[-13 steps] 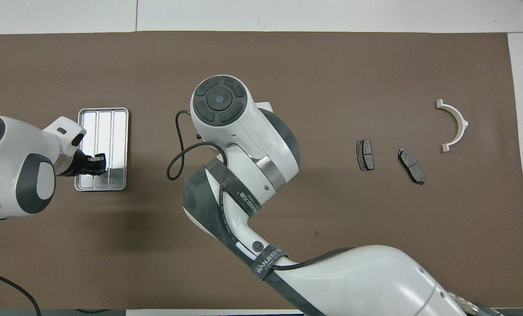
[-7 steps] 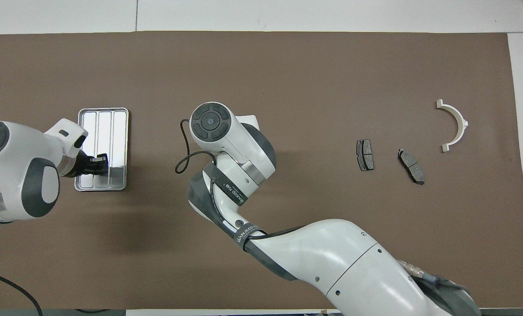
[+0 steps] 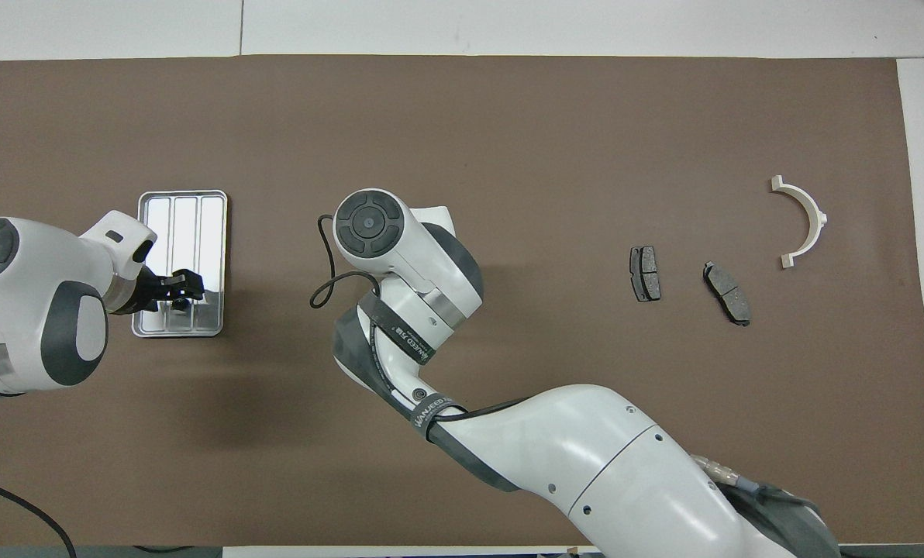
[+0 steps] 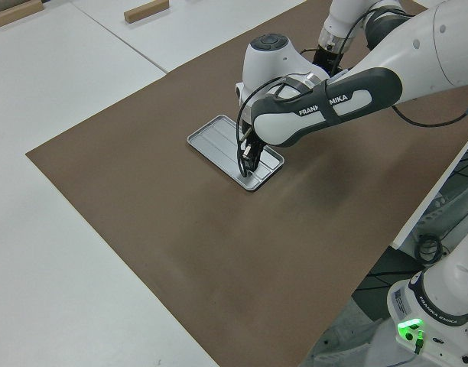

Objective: Pick bearing gear from pile to tray

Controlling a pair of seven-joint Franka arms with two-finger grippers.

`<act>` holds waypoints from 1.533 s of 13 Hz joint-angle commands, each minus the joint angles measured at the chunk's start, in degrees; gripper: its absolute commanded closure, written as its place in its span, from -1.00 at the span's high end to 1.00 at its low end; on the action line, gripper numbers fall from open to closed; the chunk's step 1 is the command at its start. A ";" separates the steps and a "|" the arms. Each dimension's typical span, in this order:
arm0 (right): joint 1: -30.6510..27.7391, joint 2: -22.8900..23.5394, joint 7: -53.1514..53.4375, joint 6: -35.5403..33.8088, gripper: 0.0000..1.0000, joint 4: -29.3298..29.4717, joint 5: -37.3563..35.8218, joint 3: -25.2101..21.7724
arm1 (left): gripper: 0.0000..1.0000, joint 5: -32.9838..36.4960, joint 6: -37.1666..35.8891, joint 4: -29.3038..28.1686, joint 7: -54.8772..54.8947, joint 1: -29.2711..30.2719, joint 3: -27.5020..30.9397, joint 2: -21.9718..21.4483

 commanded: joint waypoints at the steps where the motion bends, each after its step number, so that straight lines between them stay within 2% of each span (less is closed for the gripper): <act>1: -0.45 0.65 0.99 -0.31 1.00 1.16 -0.91 -0.16 | 1.00 -0.80 -3.28 3.28 -0.50 -0.13 -0.24 -0.83; 4: -3.60 -2.14 -1.10 -3.73 1.00 2.74 -1.00 0.02 | 1.00 -0.80 -4.79 7.68 -1.72 -3.02 -0.24 0.13; 6: -7.38 -5.05 -10.03 -6.45 1.00 2.75 0.05 0.46 | 1.00 -0.71 -4.79 9.18 -5.75 -6.27 -0.07 0.66; 8: -11.16 -8.47 -18.56 -9.01 1.00 2.66 4.34 0.37 | 1.00 -0.62 -5.92 12.77 -12.06 -10.74 0.02 1.80; 10: -15.20 -10.85 -29.62 -13.22 1.00 2.57 5.94 0.37 | 1.00 -0.27 -8.82 19.61 -21.98 -17.49 0.11 6.01; 13: -19.86 -13.40 -42.82 -17.18 1.00 2.14 7.00 0.37 | 1.00 2.52 -9.10 27.53 -39.21 -27.61 0.11 13.82; 15: -22.33 -14.89 -51.18 -19.21 1.00 2.05 6.74 0.19 | 1.00 3.51 -5.69 28.52 -43.03 -32.11 0.11 17.53; 17: -25.84 -16.47 -59.17 -20.88 1.00 1.70 6.30 0.19 | 1.00 5.09 -4.35 26.86 -43.04 -32.56 0.02 17.80; 20: -31.20 -21.13 -68.59 -20.18 1.00 -3.30 6.30 0.11 | 1.00 5.18 -3.74 25.62 -43.12 -33.00 0.02 18.33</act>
